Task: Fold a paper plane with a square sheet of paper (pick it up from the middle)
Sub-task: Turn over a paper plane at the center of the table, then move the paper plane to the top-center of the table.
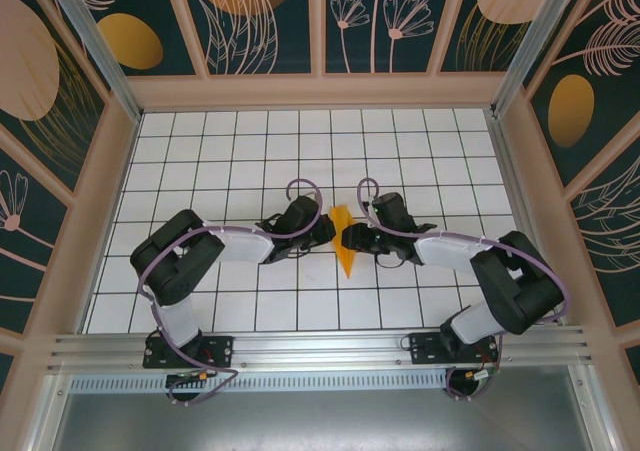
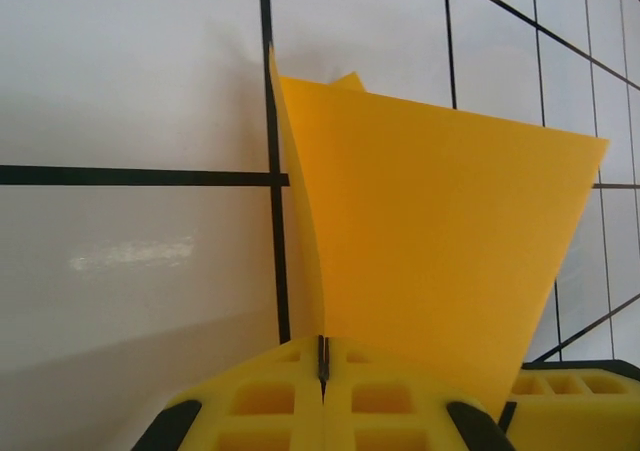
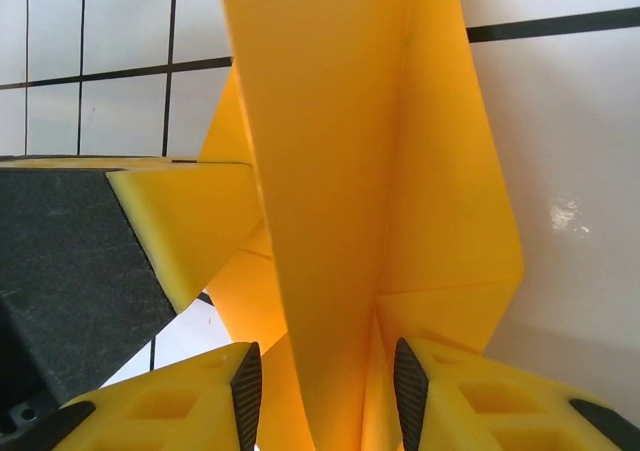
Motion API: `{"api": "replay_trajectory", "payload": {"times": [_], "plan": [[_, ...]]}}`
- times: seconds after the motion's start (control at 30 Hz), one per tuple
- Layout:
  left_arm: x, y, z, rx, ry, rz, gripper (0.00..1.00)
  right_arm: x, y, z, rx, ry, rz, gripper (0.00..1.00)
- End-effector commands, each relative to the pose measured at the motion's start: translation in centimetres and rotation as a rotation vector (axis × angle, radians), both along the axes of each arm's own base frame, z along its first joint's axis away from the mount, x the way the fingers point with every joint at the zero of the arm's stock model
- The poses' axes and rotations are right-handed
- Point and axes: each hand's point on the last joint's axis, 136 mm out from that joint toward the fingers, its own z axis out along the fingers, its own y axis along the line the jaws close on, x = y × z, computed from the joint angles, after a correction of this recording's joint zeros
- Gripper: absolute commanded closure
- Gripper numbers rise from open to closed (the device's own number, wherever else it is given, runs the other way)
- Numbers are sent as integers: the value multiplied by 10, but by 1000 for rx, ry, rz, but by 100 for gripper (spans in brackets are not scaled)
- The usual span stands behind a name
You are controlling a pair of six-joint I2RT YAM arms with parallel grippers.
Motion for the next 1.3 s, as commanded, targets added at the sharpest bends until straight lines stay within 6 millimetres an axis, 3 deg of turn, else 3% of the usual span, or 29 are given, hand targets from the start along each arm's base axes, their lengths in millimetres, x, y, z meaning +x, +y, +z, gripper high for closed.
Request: {"api": "replay_trajectory", "payload": {"times": [0.0,0.13,0.33,0.77,0.87,1.27], "plan": [[0,2,-9,-8,19,8,100,0,4,0,-10,18,-5,54],[0,2,-9,-9,19,9,100,-11,6,2,9,31,2,46],[0,0,-8,-17,19,0,100,-18,5,3,1,34,12,42],[-2,-13,21,-97,6,-39,100,-25,0,-10,-87,35,11,46],[-2,-13,21,-97,7,-40,100,-23,0,-9,-91,31,1,51],[-1,-8,18,-72,26,-14,99,-16,4,-10,-112,40,-31,88]]}}
